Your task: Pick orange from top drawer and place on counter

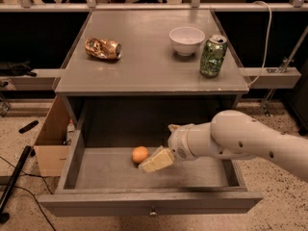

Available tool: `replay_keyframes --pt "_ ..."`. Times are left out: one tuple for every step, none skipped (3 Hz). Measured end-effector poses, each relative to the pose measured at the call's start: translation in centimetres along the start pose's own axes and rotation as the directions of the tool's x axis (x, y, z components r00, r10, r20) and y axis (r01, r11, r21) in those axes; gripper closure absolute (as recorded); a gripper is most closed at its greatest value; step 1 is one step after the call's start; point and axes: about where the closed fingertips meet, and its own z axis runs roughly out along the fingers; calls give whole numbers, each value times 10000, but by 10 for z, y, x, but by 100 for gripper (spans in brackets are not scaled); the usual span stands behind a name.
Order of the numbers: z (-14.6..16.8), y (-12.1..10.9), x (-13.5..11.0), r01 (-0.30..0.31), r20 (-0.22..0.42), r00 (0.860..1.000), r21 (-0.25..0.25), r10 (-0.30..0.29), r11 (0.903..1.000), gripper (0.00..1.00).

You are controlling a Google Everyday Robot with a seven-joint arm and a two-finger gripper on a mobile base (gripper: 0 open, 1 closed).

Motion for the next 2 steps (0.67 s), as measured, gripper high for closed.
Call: replay_keyframes --pt "3 0 1 -18 -51 10000 -50 18 10000 0" --pt "11 0 3 -70 -192 9998 -187 67 9998 0"
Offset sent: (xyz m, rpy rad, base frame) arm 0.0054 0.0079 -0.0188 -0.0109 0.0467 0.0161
